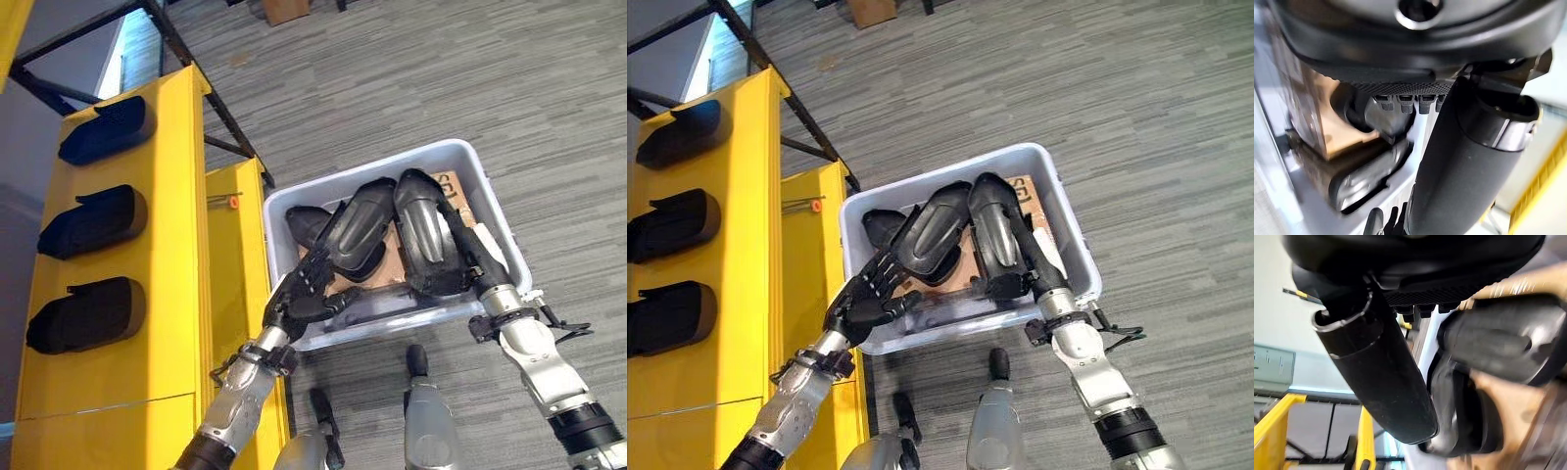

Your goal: Move parts from the plastic box to the shelf.

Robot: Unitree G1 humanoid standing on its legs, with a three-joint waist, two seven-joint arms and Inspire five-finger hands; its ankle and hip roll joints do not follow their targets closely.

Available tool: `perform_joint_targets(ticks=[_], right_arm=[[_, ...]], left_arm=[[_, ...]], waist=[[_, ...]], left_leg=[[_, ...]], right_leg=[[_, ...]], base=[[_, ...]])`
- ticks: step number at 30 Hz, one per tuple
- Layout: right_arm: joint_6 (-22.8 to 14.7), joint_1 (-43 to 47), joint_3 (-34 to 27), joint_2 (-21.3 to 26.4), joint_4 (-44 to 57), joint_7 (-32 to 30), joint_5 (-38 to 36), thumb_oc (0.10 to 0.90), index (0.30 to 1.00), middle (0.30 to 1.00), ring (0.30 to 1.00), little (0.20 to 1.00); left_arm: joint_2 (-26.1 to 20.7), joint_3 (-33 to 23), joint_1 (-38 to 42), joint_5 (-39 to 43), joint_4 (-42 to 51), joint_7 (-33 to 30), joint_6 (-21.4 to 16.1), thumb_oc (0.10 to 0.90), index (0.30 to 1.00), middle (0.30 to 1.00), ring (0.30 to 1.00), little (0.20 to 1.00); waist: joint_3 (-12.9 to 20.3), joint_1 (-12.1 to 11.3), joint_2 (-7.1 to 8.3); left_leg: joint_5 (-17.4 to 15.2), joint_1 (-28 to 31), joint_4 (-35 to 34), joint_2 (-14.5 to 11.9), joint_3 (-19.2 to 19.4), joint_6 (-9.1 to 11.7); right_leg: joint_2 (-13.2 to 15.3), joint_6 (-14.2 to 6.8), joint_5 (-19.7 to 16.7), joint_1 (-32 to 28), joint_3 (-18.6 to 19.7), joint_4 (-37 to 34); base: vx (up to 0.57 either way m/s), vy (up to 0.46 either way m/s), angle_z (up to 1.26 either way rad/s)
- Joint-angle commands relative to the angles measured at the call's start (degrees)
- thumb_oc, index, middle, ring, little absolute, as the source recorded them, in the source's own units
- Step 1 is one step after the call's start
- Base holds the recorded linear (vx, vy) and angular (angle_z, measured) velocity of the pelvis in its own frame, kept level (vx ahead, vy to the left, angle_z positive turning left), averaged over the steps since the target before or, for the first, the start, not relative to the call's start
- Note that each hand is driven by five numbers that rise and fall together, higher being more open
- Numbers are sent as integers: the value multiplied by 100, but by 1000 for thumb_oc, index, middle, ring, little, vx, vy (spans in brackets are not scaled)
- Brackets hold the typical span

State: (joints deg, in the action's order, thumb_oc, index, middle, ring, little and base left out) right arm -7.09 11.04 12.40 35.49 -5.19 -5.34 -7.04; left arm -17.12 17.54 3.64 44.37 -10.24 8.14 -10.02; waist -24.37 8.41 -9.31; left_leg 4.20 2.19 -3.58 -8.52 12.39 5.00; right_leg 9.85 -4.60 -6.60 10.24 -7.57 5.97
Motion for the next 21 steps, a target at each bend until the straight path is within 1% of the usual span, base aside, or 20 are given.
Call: perform_joint_targets(ticks=[1,3,7,8,10,12,15,16,19,20,21], right_arm=[[-506,552,-218,-195,313,-340,104,900,1000,1000,1000,1000],[-530,620,-221,-176,262,-381,286,900,1000,1000,1000,1000],[-443,1102,-158,-31,-7,-490,705,900,1000,1000,1000,1000],[-404,1196,-138,14,-50,-506,777,900,1000,1000,1000,1000],[-314,1606,-49,203,-241,-588,1200,900,1000,1000,1000,1000],[-245,1762,11,276,-306,-616,1365,900,1000,1000,1000,1000],[30,1980,39,465,-428,-712,1728,900,1000,1000,1000,1000],[144,2087,70,548,-490,-751,1659,900,1000,1000,1000,1000],[288,2174,54,688,-501,-648,1711,900,1000,1000,1000,1000],[715,2138,37,754,-509,-460,1862,900,1000,1000,1000,1000],[718,2139,38,756,-506,-458,1861,900,1000,1000,1000,1000]], left_arm=[[-364,-232,-43,13,919,188,-346,900,1000,1000,1000,1000],[-384,-219,-34,23,960,175,-328,900,1000,1000,1000,1000],[-425,-141,100,29,960,149,-303,900,1000,1000,1000,1000],[-442,-120,124,35,956,143,-304,900,1000,1000,1000,1000],[-485,-69,213,85,930,146,-293,900,1000,1000,1000,1000],[-488,-46,250,73,933,112,-284,900,1000,1000,1000,1000],[-535,-44,291,101,918,127,-308,900,1000,1000,1000,1000],[-538,-44,295,82,956,102,-299,900,1000,1000,1000,1000],[-589,-40,293,152,1027,44,-278,900,1000,1000,1000,1000],[-546,-67,272,355,1014,94,-48,900,1000,1000,1000,1000],[-545,-69,271,356,1016,95,-45,900,1000,1000,1000,1000]], waist=[[512,-91,480],[487,-109,484],[387,-190,489],[368,-203,485],[267,-262,473],[232,-281,466],[167,-305,470],[138,-306,462],[74,-293,425],[32,-276,394],[30,-276,393]], left_leg=[[-635,-155,457,-85,94,-96],[-652,-184,482,-71,70,-114],[-679,-316,546,-33,-14,-138],[-677,-336,554,-29,-25,-140],[-672,-431,595,-8,-81,-153],[-666,-474,613,-7,-94,-153],[-657,-538,636,-8,-111,-154],[-651,-566,641,-3,-114,-157],[-633,-612,658,-1,-126,-146],[-639,-612,698,12,-123,-146],[-639,-610,698,12,-122,-146]], right_leg=[[-104,210,1060,-313,1,196],[-104,211,1067,-306,-7,204],[-116,229,1086,-253,-31,213],[-118,232,1088,-248,-32,214],[-137,248,1097,-204,-38,235],[-136,252,1099,-183,-42,246],[-140,255,1102,-152,-42,260],[-144,252,1099,-135,-28,260],[-145,255,1116,-103,-9,279],[-134,262,1131,-113,6,304],[-134,262,1132,-113,7,306]], base=[[26,-8,20],[12,-6,11],[0,0,0],[0,0,0],[0,0,0],[-36,-5,3],[-37,-15,1],[-33,-1,0],[-13,17,-1],[9,24,-5],[1,26,-4]])
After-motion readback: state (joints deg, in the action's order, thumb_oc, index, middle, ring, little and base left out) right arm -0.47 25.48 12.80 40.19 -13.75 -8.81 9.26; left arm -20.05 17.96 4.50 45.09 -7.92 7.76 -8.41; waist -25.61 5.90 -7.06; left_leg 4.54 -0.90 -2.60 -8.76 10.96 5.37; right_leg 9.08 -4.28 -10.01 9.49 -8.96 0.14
